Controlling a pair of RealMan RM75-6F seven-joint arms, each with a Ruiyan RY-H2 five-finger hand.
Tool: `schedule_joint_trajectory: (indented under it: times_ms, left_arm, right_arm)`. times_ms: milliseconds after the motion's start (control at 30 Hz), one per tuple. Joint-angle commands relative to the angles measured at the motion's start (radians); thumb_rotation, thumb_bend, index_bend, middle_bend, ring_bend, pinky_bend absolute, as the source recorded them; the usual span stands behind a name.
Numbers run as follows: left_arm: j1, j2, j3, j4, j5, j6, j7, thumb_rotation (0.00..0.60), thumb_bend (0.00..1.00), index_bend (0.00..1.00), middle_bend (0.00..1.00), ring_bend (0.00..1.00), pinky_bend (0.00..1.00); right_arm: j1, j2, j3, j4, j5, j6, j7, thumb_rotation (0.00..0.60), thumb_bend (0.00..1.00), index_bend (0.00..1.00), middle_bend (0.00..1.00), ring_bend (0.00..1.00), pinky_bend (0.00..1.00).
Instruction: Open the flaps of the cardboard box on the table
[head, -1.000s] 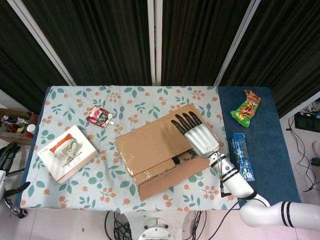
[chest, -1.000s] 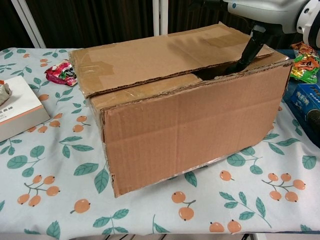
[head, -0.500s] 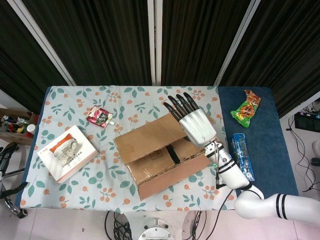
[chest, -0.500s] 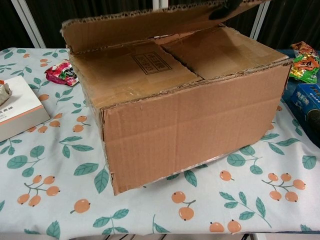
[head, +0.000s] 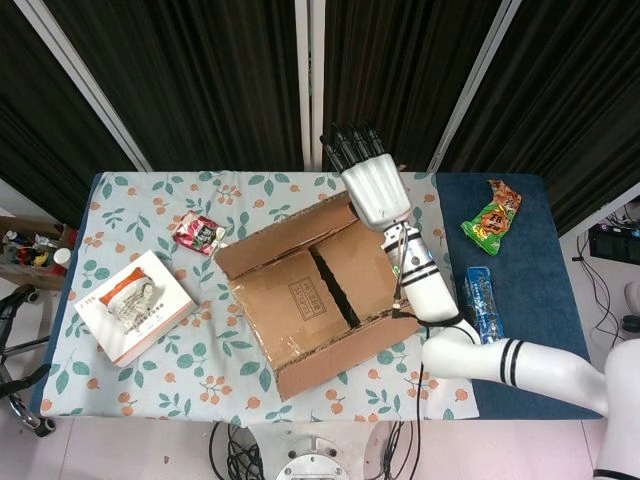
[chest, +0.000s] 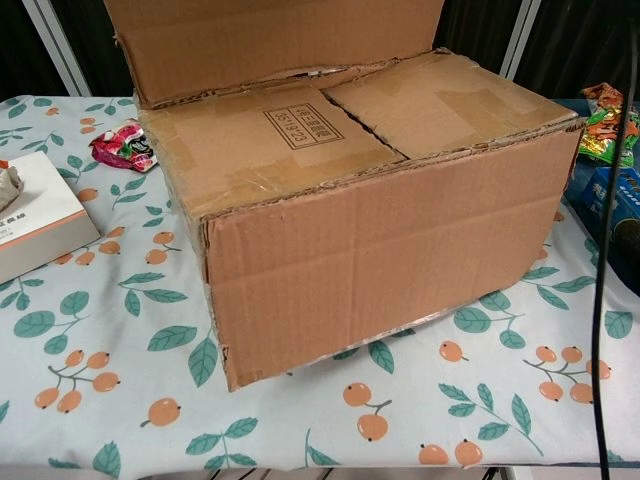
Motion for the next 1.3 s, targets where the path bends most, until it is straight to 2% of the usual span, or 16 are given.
schedule_joint_trajectory:
  times_ms: [33, 133, 267, 400, 500, 667, 867, 1100, 1200, 1300]
  left_arm:
    - [0.005, 0.004, 0.000, -0.002, 0.000, 0.007, -0.001, 0.557, 0.03, 0.07, 0.12, 0.09, 0.20]
    - [0.012, 0.009, -0.002, 0.001, -0.006, 0.014, -0.008, 0.557, 0.03, 0.07, 0.12, 0.09, 0.20]
    - [0.012, 0.016, -0.004, 0.001, -0.010, 0.010, -0.013, 0.558, 0.03, 0.07, 0.12, 0.09, 0.20]
    - [0.003, 0.016, -0.006, -0.006, 0.000, 0.004, -0.004, 0.558, 0.03, 0.07, 0.12, 0.09, 0.20]
    - [-0.011, 0.022, -0.010, -0.020, 0.013, -0.004, 0.011, 0.557, 0.03, 0.07, 0.12, 0.09, 0.20]
    - [-0.067, 0.062, -0.035, -0.072, 0.054, -0.031, 0.043, 0.558, 0.03, 0.07, 0.12, 0.09, 0.20]
    - [-0.179, 0.115, -0.103, -0.186, 0.082, -0.098, 0.055, 0.554, 0.03, 0.07, 0.12, 0.09, 0.20]
    - [-0.361, 0.128, -0.193, -0.299, 0.070, -0.273, 0.123, 0.540, 0.03, 0.07, 0.12, 0.09, 0.20]
    - [-0.443, 0.103, -0.227, -0.320, 0.051, -0.354, 0.160, 0.540, 0.03, 0.07, 0.12, 0.09, 0.20]
    - [-0.519, 0.074, -0.255, -0.331, 0.016, -0.436, 0.158, 0.539, 0.03, 0.07, 0.12, 0.09, 0.20]
  right_arm:
    - [0.079, -0.121, 0.024, 0.169, 0.008, 0.004, 0.046, 0.600, 0.05, 0.00, 0.00, 0.00, 0.00]
    - [0.077, -0.142, 0.023, 0.207, -0.059, 0.027, 0.149, 0.600, 0.07, 0.00, 0.00, 0.00, 0.00]
    - [0.040, -0.102, 0.015, 0.188, -0.151, 0.065, 0.273, 0.600, 0.13, 0.00, 0.00, 0.00, 0.00]
    - [-0.023, -0.016, 0.022, 0.087, -0.165, 0.091, 0.337, 0.600, 0.13, 0.00, 0.00, 0.00, 0.00]
    - [-0.103, 0.085, 0.017, -0.053, -0.169, 0.118, 0.379, 0.600, 0.15, 0.00, 0.00, 0.00, 0.00]
    - [-0.285, 0.299, -0.043, -0.257, -0.260, 0.205, 0.452, 0.600, 0.17, 0.00, 0.00, 0.00, 0.00]
    - [-0.533, 0.491, -0.159, -0.365, -0.463, 0.376, 0.651, 0.600, 0.18, 0.00, 0.00, 0.00, 0.00]
    - [-0.769, 0.564, -0.288, -0.369, -0.613, 0.578, 0.852, 0.600, 0.18, 0.00, 0.00, 0.00, 0.00]
    - [-0.853, 0.554, -0.338, -0.338, -0.651, 0.646, 0.917, 0.600, 0.18, 0.00, 0.00, 0.00, 0.00]
    - [-0.920, 0.525, -0.366, -0.290, -0.673, 0.712, 0.982, 0.600, 0.18, 0.00, 0.00, 0.00, 0.00]
